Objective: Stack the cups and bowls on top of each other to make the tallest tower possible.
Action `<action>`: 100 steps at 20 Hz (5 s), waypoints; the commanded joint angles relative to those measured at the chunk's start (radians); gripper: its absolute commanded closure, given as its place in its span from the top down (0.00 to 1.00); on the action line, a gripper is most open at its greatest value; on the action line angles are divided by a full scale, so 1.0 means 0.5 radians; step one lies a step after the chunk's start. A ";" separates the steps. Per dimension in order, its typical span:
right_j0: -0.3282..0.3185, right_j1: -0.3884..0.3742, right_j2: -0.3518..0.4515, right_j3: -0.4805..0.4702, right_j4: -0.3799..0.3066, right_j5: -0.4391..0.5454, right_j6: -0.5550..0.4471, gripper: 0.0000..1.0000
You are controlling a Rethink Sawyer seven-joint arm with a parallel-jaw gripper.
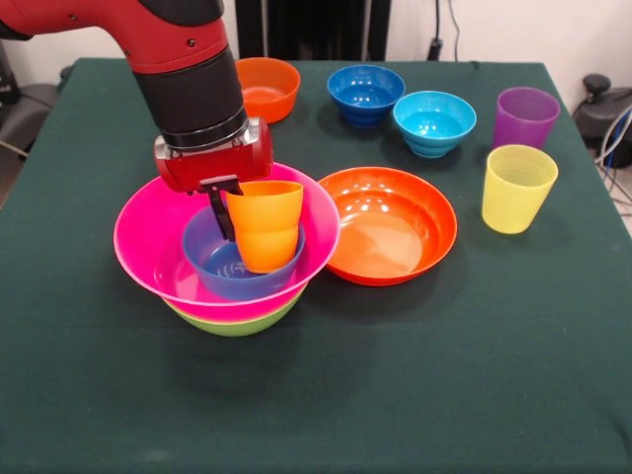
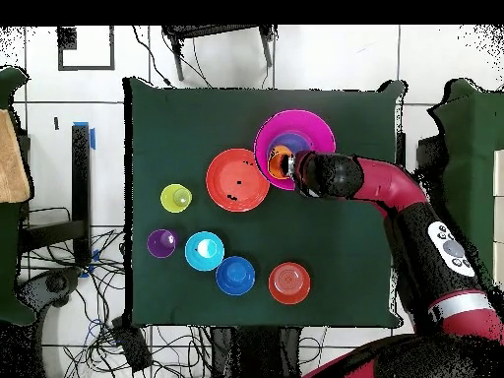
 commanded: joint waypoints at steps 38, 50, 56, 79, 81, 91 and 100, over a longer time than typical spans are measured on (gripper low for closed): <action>0.022 0.111 0.066 -0.088 -0.086 -0.024 -0.150 0.00; 0.020 0.114 0.073 -0.094 -0.083 -0.024 -0.153 0.00; 0.042 0.080 0.048 -0.089 -0.088 -0.031 -0.108 0.00; 0.064 0.101 -0.022 -0.114 0.023 0.129 -0.028 0.00; 0.077 0.091 -0.033 -0.126 0.013 0.147 -0.033 0.00; 0.093 0.004 -0.092 -0.002 -0.010 0.101 0.062 0.00; 0.086 0.013 -0.079 0.020 -0.025 0.048 0.056 0.00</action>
